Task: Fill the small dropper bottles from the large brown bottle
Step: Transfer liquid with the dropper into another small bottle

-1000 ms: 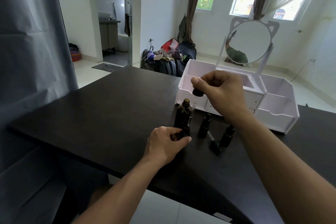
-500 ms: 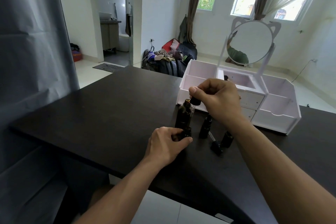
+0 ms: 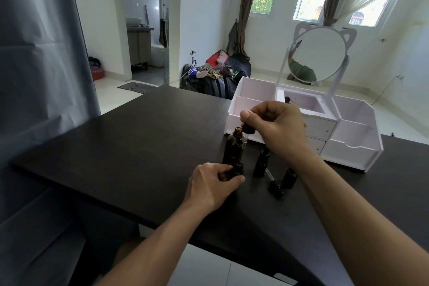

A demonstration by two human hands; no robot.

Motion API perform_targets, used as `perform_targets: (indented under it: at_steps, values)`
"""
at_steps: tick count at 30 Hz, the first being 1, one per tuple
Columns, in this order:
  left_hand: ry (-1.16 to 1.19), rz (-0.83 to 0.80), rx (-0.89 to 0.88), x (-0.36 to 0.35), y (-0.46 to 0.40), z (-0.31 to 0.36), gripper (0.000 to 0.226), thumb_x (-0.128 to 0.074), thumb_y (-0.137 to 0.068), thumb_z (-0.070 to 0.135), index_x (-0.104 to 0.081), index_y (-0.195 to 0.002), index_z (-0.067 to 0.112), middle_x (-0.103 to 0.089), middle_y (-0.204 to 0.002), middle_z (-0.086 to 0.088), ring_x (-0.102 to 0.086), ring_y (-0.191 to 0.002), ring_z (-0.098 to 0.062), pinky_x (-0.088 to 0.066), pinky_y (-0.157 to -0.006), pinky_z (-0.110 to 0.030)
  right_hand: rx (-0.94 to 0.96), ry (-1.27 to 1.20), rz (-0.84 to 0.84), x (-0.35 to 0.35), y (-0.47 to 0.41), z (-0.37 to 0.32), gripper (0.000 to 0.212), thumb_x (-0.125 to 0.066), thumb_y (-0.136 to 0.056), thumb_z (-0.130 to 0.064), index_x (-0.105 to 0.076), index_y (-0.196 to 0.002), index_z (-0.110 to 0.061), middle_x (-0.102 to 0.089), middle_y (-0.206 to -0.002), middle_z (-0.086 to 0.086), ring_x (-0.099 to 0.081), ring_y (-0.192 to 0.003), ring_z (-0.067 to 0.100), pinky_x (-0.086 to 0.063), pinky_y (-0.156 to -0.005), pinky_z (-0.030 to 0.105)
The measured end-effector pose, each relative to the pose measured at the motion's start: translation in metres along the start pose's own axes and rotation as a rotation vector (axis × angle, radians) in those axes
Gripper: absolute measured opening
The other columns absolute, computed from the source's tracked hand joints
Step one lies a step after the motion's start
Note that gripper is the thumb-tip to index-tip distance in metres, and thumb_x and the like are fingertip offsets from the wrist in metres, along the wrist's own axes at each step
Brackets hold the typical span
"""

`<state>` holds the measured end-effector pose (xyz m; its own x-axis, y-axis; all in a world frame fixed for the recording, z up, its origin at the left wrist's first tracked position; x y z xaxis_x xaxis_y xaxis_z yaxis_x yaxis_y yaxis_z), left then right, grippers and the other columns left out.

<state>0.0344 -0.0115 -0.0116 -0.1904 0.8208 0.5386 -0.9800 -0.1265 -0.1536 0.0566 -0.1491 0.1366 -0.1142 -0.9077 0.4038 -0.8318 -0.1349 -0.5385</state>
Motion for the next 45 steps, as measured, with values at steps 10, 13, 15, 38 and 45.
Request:
perform_targets:
  at_steps: [10,13,15,38,45]
  values:
    - [0.025,-0.037,-0.022,-0.003,-0.001,-0.002,0.031,-0.073,-0.077,0.051,-0.074,-0.101,0.032,-0.069,-0.079,0.012,-0.064,-0.077,-0.004,-0.056,-0.078,-0.034,0.034,-0.119,0.158,0.028,-0.020,-0.024,0.013,-0.074,-0.086,-0.021,-0.071,-0.084,-0.009,-0.074,-0.072,0.001,-0.073,-0.066,0.013,-0.060,-0.071,0.029]
    - [0.023,-0.032,-0.020,-0.003,0.000,-0.003,0.031,-0.073,-0.076,0.052,-0.075,-0.100,0.032,-0.068,-0.077,0.012,-0.063,-0.076,-0.003,-0.056,-0.076,-0.031,0.048,-0.110,0.217,0.034,-0.028,-0.029,0.013,-0.073,-0.087,-0.023,-0.071,-0.086,-0.009,-0.074,-0.073,0.000,-0.073,-0.068,0.012,-0.061,-0.074,0.034]
    - [0.020,-0.023,-0.018,-0.002,0.000,-0.002,0.030,-0.074,-0.076,0.052,-0.075,-0.099,0.032,-0.067,-0.076,0.011,-0.063,-0.075,-0.003,-0.055,-0.075,-0.030,0.054,-0.092,0.225,0.033,-0.032,-0.029,0.015,-0.073,-0.087,-0.024,-0.072,-0.088,-0.008,-0.074,-0.074,0.001,-0.073,-0.068,0.012,-0.062,-0.075,0.036]
    - [0.067,-0.045,0.013,-0.003,0.002,-0.004,0.035,-0.075,-0.076,0.049,-0.073,-0.105,0.030,-0.071,-0.081,0.007,-0.066,-0.077,-0.006,-0.057,-0.078,-0.035,-0.182,-0.057,-0.001,-0.039,-0.013,0.050,0.021,-0.062,-0.094,-0.016,-0.070,-0.077,-0.026,-0.075,-0.085,0.004,-0.073,-0.085,0.021,-0.059,-0.086,0.046]
    - [0.052,-0.038,0.012,-0.002,0.002,-0.002,0.037,-0.075,-0.077,0.049,-0.071,-0.108,0.029,-0.069,-0.082,0.009,-0.065,-0.078,-0.005,-0.057,-0.077,-0.033,-0.167,-0.030,0.002,-0.038,-0.012,0.050,0.016,-0.064,-0.093,-0.018,-0.071,-0.081,-0.025,-0.075,-0.087,0.004,-0.072,-0.086,0.019,-0.059,-0.086,0.045]
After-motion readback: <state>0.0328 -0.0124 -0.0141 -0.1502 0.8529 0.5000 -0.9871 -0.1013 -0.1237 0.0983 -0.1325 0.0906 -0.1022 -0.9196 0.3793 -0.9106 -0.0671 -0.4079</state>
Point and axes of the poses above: each hand's wrist, its own y-axis away from the middle knuckle, its own x-axis out of the back of the hand, z = x × y, the point moved 10 cm from there along -y, towards the middle knuckle
